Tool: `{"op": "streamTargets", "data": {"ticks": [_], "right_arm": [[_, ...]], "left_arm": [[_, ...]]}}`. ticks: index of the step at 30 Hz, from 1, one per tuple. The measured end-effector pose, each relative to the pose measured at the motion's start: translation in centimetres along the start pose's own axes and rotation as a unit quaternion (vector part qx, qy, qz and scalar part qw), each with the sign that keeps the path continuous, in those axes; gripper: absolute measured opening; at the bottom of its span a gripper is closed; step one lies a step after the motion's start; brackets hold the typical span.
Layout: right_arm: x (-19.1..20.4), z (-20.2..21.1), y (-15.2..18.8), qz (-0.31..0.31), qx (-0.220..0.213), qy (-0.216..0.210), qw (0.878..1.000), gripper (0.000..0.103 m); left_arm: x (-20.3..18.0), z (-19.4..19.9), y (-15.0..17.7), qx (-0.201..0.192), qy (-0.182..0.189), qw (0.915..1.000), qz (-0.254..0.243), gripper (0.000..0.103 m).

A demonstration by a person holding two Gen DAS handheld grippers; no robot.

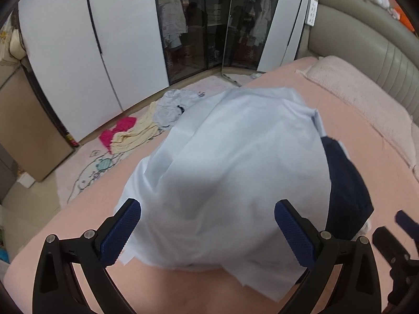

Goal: Fold clothes
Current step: 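Move both grippers toward the light blue shirt on the clothes pile, then close the left gripper on the shirt while the right gripper grasps it too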

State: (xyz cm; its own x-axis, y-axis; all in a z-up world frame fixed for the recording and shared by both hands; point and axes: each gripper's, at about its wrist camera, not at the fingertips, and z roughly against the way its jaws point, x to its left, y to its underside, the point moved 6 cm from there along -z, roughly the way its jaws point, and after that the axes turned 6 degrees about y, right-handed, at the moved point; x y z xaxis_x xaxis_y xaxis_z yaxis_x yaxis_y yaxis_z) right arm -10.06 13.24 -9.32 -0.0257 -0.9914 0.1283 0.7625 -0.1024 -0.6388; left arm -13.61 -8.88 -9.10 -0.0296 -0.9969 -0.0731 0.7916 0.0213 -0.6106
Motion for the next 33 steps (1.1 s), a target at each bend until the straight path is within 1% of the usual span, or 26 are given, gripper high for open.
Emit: {"op": "streamTargets", "data": {"ticks": [3, 7, 9, 12, 15, 17, 19, 21, 23, 26, 33], "right_arm": [[0.4, -1.0, -0.9, -0.007, 0.001, -0.020, 1.000, 0.103], [1.0, -2.5, -2.3, -0.018, -0.002, -0.043, 0.999, 0.103], [1.5, -3.4, -3.1, -0.015, -0.003, -0.048, 0.999, 0.103], [2.1, -4.5, -3.9, -0.007, -0.003, -0.054, 0.999, 0.103], [2.6, -5.7, -4.4, -0.010, 0.005, -0.073, 0.997, 0.103], [2.7, -6.9, -4.6, -0.016, 0.015, -0.087, 0.996, 0.102], [2.7, -7.9, -4.8, -0.021, 0.023, -0.093, 0.995, 0.101], [2.7, -8.9, -5.1, -0.032, 0.030, -0.103, 0.994, 0.094], [2.6, -9.8, -5.3, -0.047, 0.039, -0.117, 0.991, 0.090], [2.6, -11.1, -5.3, -0.068, 0.055, -0.139, 0.986, 0.089], [3.2, -14.0, -4.0, -0.088, 0.086, -0.151, 0.981, 0.089]], "left_arm": [[0.2, -0.7, -0.7, -0.013, 0.000, 0.9998, -0.014, 0.103], [0.9, -1.3, -1.4, -0.023, 0.001, 0.9997, -0.010, 0.103], [1.1, -1.6, -1.6, -0.025, 0.010, 0.9995, -0.015, 0.103], [1.3, -2.1, -1.9, -0.028, 0.007, 0.9992, -0.027, 0.103], [1.6, -2.9, -2.2, -0.025, 0.008, 0.9992, -0.030, 0.103], [2.0, -3.4, -2.4, -0.025, 0.024, 0.9992, -0.019, 0.103], [2.4, -4.0, -2.5, -0.026, 0.043, 0.9988, -0.003, 0.103], [2.5, -4.8, -2.5, -0.020, 0.053, 0.9984, 0.005, 0.103], [2.4, -5.6, -2.4, -0.011, 0.052, 0.9986, 0.005, 0.103], [1.8, -6.5, -2.0, 0.000, 0.056, 0.9984, -0.002, 0.103], [0.3, -8.4, -0.7, 0.038, 0.078, 0.9960, -0.023, 0.103]]}}
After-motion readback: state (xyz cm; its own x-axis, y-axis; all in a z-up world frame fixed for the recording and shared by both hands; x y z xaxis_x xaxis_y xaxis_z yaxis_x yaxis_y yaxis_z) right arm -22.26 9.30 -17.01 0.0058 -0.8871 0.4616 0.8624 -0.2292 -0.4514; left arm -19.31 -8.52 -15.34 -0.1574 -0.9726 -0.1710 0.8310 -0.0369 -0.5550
